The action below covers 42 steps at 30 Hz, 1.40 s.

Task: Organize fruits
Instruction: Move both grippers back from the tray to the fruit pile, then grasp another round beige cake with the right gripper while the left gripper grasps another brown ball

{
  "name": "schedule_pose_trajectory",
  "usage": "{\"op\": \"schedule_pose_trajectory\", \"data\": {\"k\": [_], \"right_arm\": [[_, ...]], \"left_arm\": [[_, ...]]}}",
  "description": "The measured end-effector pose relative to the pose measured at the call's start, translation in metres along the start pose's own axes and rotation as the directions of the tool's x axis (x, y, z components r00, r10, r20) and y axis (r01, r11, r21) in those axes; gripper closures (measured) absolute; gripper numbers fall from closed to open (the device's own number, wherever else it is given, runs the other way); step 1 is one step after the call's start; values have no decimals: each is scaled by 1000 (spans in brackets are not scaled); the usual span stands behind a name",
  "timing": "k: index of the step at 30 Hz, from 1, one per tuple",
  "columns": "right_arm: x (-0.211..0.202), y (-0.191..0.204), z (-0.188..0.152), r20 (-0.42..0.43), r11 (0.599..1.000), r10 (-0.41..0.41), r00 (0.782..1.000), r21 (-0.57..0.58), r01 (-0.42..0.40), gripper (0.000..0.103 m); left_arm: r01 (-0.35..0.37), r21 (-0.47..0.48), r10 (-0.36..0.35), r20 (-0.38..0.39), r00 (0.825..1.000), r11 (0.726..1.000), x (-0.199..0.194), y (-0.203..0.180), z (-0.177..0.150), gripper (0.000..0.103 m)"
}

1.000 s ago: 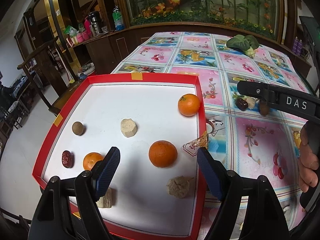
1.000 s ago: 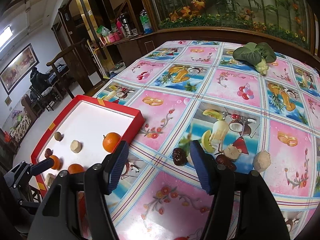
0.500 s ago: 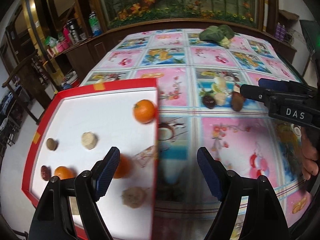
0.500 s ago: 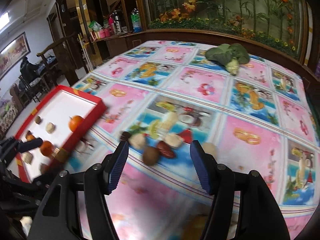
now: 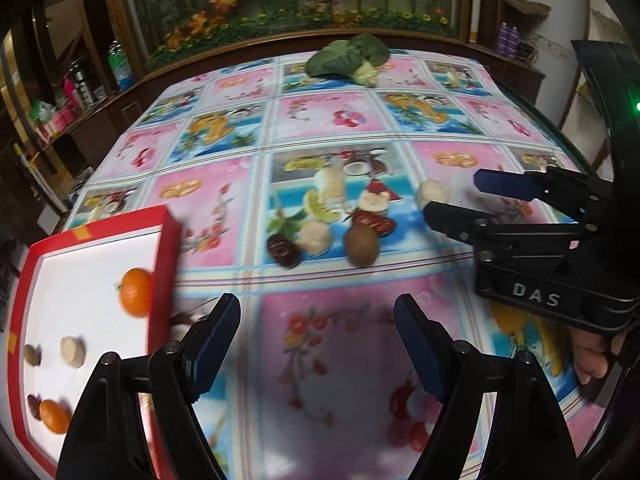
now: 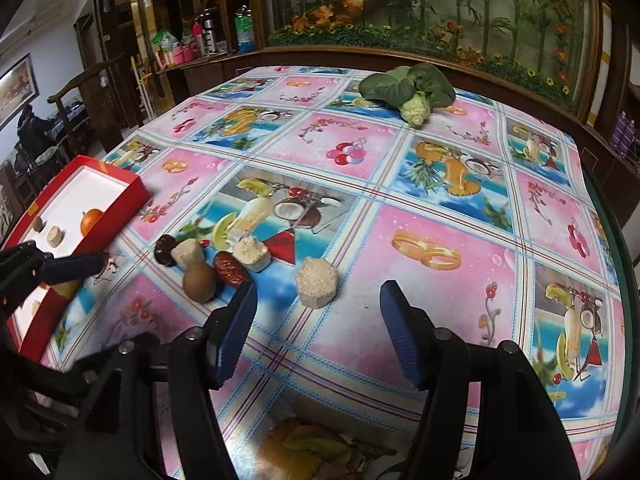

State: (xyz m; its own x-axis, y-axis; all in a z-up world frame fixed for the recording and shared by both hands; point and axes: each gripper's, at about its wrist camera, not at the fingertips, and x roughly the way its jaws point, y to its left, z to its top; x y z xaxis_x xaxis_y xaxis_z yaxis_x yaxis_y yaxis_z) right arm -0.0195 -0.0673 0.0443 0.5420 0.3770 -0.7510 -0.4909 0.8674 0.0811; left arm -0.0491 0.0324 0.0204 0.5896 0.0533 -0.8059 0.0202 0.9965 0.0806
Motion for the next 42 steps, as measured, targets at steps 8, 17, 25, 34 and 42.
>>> {"op": "schedule_pose_trajectory", "data": {"k": [8,17,25,34,42], "right_arm": [[17,-9,1,-36,998,10,999,67,-7,56],[19,-10,3,-42,996,13,999,84,-9,62],[19,-10,3,-42,996,15,999,89,-11,62],[20,-11,3,-43,996,15,999,90,-11,63],[19,-14,4,-43,995,-3,999,100,7,71]], "left_arm": [[92,-21,-93,-23,995,996,20,0,6,44],[124,-28,-125,-15,992,992,30,0,16,53],[115,13,-115,9,993,993,34,-5,20,67],[121,16,-121,28,992,993,35,-5,19,74],[137,-32,-136,36,990,990,33,2,17,81]]}}
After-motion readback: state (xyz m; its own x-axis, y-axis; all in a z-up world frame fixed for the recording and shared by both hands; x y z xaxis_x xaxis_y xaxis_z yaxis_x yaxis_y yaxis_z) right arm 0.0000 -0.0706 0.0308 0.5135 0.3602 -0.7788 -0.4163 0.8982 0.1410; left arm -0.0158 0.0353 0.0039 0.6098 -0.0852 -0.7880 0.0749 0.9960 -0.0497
